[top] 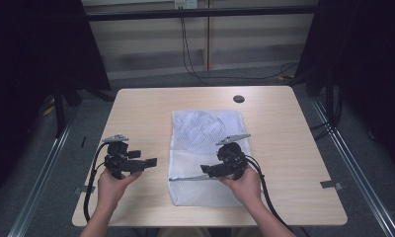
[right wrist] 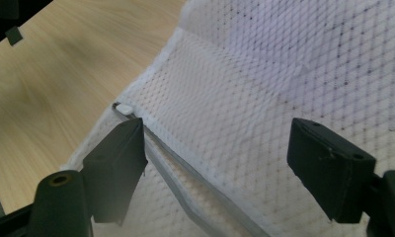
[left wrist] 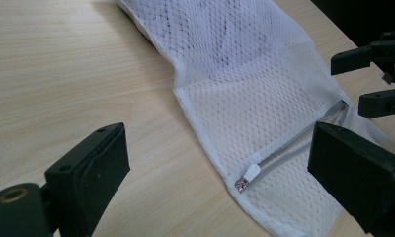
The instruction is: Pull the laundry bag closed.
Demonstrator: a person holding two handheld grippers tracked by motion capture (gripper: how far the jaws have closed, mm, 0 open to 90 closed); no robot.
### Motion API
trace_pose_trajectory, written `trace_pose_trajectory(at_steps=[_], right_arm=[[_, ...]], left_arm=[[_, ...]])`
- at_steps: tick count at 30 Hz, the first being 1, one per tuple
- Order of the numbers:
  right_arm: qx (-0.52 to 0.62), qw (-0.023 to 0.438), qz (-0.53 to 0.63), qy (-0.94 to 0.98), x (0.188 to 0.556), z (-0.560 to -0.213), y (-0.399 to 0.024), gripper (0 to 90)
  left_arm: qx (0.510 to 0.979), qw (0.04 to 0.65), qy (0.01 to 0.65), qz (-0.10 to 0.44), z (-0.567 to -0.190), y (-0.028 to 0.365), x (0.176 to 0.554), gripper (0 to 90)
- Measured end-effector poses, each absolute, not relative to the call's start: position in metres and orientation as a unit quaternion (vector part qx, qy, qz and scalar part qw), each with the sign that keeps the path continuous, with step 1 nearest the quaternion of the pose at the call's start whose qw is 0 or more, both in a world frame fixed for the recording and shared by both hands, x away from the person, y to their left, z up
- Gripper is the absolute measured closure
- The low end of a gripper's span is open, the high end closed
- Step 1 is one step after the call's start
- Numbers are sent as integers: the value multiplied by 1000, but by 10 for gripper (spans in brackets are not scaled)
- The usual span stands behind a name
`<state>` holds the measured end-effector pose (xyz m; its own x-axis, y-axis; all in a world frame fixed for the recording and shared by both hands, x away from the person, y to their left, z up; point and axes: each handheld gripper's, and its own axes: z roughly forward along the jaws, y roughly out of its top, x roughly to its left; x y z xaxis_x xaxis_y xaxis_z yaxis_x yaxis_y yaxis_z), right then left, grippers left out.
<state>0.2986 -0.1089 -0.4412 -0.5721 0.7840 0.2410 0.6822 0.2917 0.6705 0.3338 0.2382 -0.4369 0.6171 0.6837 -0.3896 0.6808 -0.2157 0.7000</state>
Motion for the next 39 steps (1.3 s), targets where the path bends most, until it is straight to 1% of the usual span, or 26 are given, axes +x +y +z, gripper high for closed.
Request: trace_pose_trajectory(at_steps=[2,23,30,31,34,36,37,39], right_arm=[[458,61,388,798,300,-441,-104,252],[450,31,389,803,306,-446,-74,266],[443,8,388,808,309,-450,-63,333],[443,8,388,808,309,-450,-63,333],[435,1,389,812,309,-453,-58,379],[433,0,386,814,309,-454,-55,386],[435,-10,387,813,309,-455,-53,441],[431,-13,388,815,309,-456,-51,449]], left_arm=[[778,450,439,-2,-437,238,334,86],[778,447,442,-4,-439,243,327,100],[780,442,443,-6,-440,244,325,105],[779,443,444,-7,-440,243,324,105],[779,444,443,-7,-441,242,323,108],[782,440,442,-8,-442,241,323,108],[782,439,442,-9,-442,240,323,109],[785,437,439,-11,-443,239,323,110]])
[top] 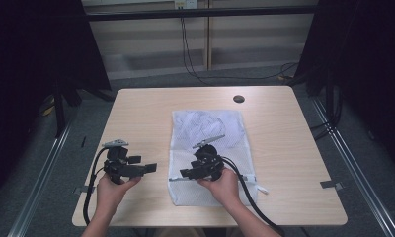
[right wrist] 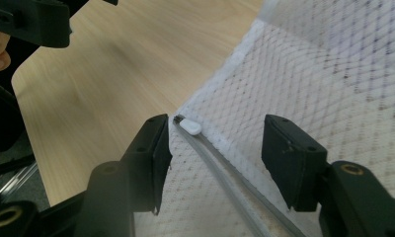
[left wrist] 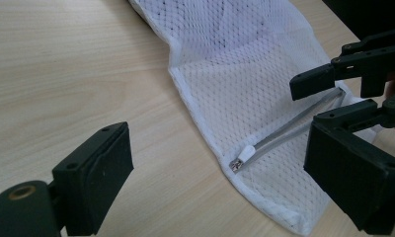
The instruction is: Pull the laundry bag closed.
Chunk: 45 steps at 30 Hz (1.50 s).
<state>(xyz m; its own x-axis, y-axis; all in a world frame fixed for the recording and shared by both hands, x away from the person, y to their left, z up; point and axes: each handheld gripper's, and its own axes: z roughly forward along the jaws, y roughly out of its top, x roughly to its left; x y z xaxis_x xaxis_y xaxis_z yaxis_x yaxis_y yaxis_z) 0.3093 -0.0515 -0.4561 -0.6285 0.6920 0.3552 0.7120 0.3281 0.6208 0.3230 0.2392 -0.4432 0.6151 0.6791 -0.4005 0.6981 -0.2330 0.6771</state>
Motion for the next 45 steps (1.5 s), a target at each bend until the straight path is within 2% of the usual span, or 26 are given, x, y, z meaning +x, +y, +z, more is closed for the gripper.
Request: trace_pose_trajectory(at_steps=[18,24,27,45], right_arm=[[-459,44,-363,-810,320,-469,-36,455],[-467,58,-364,-804,323,-473,-32,521],[-472,83,-369,-796,325,-477,-30,569],[-482,120,-363,-788,328,-490,-18,622]], left_arm=[[787,434,439,-15,-446,237,324,112],[784,435,443,-16,-447,237,324,112],[784,434,443,-16,-447,237,324,111],[782,434,446,-15,-447,238,325,112]])
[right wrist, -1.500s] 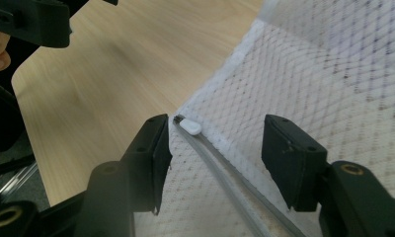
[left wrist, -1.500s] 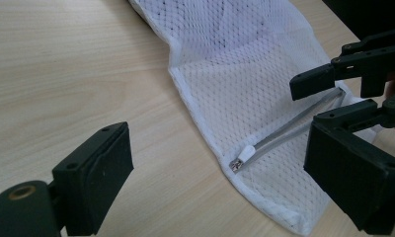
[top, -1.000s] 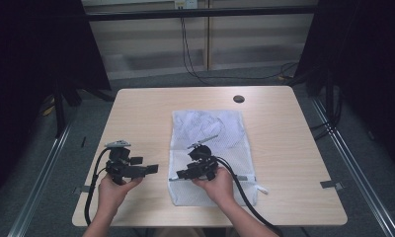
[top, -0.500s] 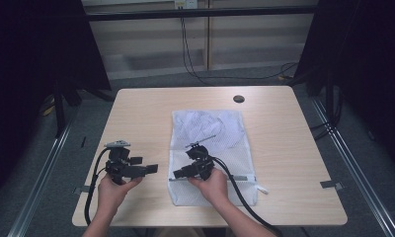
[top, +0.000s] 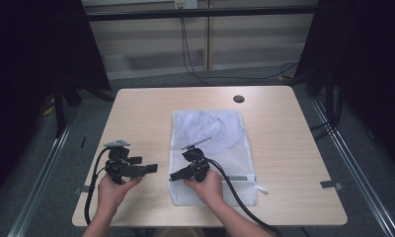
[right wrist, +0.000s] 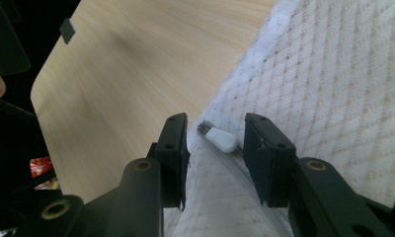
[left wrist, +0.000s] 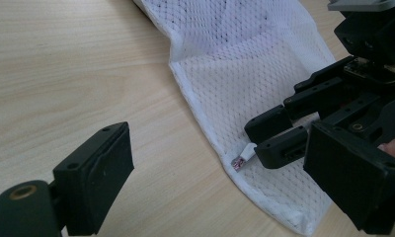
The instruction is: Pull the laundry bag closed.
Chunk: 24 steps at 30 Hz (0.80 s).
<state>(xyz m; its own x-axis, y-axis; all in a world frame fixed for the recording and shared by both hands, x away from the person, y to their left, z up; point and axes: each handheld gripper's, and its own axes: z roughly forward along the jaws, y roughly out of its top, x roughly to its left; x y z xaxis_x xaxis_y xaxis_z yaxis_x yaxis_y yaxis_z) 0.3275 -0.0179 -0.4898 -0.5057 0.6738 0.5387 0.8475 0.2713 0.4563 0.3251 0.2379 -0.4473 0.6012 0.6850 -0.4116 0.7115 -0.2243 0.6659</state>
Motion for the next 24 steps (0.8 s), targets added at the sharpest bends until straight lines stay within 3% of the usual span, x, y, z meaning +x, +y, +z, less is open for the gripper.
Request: trace_pose_trajectory(at_steps=[24], right_arm=[[-483,131,-360,-788,328,-492,-8,757]], left_arm=[[781,432,450,-15,-448,238,326,112]])
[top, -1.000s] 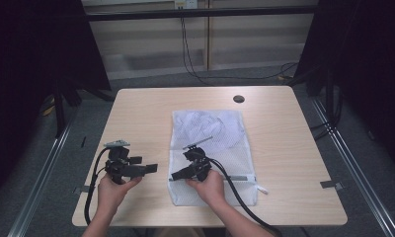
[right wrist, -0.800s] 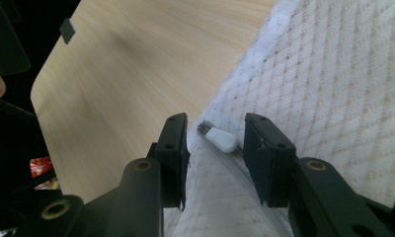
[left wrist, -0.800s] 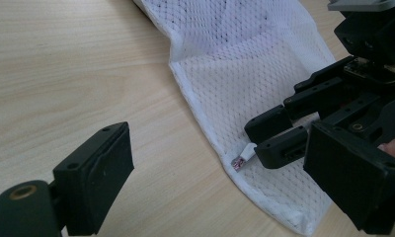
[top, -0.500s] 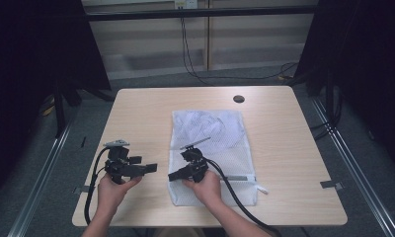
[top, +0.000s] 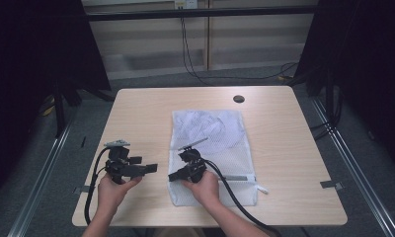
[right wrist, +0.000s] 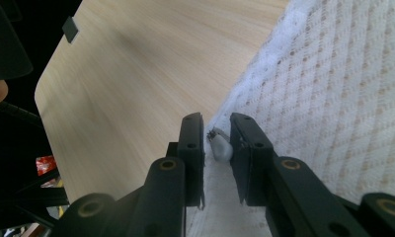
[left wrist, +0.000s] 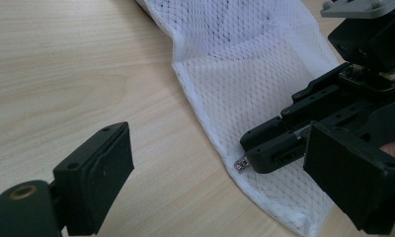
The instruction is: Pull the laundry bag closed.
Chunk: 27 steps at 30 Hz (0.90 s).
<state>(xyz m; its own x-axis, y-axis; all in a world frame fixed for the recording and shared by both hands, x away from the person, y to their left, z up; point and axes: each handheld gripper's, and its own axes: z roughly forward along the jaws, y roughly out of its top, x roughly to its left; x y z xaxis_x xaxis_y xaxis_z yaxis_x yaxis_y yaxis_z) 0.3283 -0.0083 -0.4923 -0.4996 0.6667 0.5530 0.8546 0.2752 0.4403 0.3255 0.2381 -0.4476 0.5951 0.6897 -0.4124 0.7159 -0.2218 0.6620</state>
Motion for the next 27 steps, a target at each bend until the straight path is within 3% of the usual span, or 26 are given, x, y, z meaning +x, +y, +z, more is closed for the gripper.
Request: trace_pose_trajectory(at_steps=[16,27], right_arm=[[-480,124,-352,-794,327,-493,-4,845],[-482,147,-381,-775,330,-481,-17,866]], left_arm=[[783,429,451,-18,-449,239,326,113],[778,439,446,-46,-452,236,326,111]])
